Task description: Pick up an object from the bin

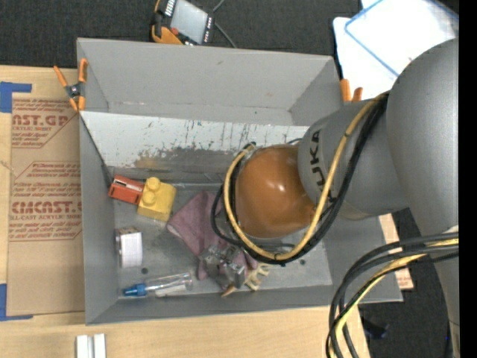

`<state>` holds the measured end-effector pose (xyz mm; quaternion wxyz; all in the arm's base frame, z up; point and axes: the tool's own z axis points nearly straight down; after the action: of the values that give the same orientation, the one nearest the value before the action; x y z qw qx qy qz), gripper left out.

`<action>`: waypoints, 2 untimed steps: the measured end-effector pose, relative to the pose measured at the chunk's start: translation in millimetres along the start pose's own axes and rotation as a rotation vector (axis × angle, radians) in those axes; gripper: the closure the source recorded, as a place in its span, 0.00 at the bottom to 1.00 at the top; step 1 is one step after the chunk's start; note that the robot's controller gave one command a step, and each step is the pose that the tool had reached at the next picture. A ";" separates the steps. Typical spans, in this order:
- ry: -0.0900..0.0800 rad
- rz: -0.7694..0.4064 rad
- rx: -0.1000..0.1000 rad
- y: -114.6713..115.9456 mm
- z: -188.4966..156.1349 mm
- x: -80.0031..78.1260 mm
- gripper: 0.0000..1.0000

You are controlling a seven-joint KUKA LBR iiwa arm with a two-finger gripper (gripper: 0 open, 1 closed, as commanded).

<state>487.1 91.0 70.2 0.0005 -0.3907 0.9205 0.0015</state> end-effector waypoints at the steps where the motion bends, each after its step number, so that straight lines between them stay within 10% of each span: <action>1: -0.002 -0.084 0.000 -51.9 0.0 28.0 1.00; 2: 0.001 -0.028 -0.006 -28.7 -87.0 25.5 1.00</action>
Offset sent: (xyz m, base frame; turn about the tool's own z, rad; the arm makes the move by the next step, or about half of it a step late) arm -0.0044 -0.0288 0.1447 0.0061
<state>490.0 52.4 157.0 -0.0013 -0.4035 0.9150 0.0041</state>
